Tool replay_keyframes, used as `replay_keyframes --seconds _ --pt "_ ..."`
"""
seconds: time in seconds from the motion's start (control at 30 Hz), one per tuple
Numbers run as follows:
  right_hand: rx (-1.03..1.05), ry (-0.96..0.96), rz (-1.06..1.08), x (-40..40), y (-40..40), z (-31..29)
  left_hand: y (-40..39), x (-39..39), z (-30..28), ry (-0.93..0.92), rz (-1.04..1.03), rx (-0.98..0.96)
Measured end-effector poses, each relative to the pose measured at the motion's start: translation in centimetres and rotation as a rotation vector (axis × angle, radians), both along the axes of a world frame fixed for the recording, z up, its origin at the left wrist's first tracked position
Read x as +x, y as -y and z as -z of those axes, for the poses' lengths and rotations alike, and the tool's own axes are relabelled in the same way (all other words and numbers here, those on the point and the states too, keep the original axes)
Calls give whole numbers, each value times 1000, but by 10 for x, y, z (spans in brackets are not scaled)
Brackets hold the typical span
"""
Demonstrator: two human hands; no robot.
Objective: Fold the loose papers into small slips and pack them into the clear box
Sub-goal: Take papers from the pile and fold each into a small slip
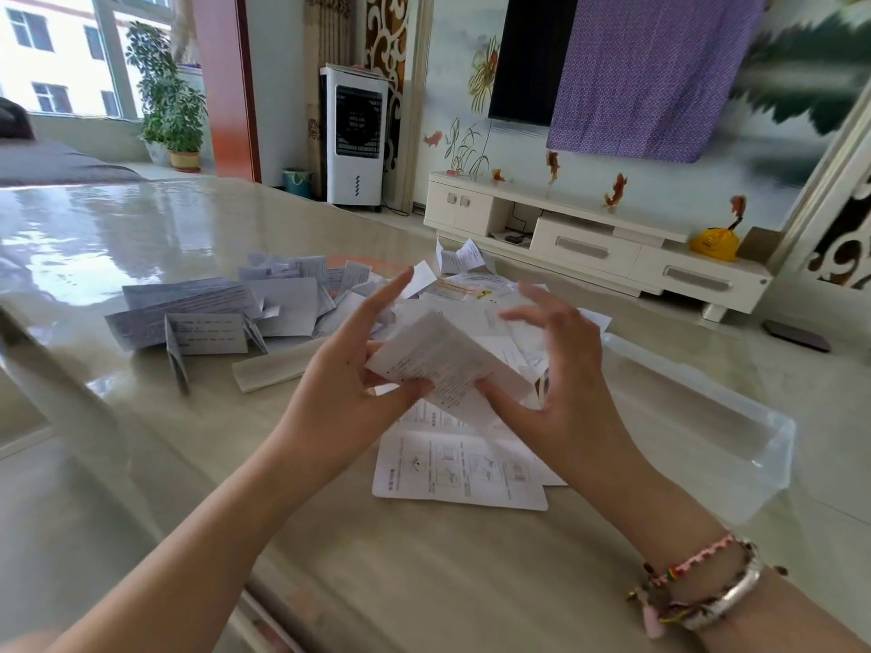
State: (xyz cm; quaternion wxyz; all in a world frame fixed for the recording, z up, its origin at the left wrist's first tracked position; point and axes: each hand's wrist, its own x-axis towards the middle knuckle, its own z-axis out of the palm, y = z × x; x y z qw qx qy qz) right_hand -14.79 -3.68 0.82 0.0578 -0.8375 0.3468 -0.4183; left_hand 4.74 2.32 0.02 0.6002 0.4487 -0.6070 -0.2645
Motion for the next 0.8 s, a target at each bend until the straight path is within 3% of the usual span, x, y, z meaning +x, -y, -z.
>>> replay_keyframes --seconds 0.1,0.17,0.33,0.43,0.5,0.6,0.7,0.8 --pt "234 108 -66 -2 -5 -6 3 1 1 -34 -7 30" --pt "248 185 -85 -5 -6 -6 5 2 0 -121 -10 60" --pt "-176 152 159 -4 -10 -5 10 1 0 -317 110 293" --pt "-270 30 73 1 -8 -3 9 -6 2 -344 280 374" --pt "-155 -64 -97 7 -8 1 10 -13 5 -382 308 383" --pt "177 -133 -255 11 -12 3 12 -14 4 -557 226 409" --pt "416 -182 -243 4 -14 0 14 -7 0 -655 142 391" --pt "538 -356 -195 -2 -15 -3 16 1 3 -640 4 362"
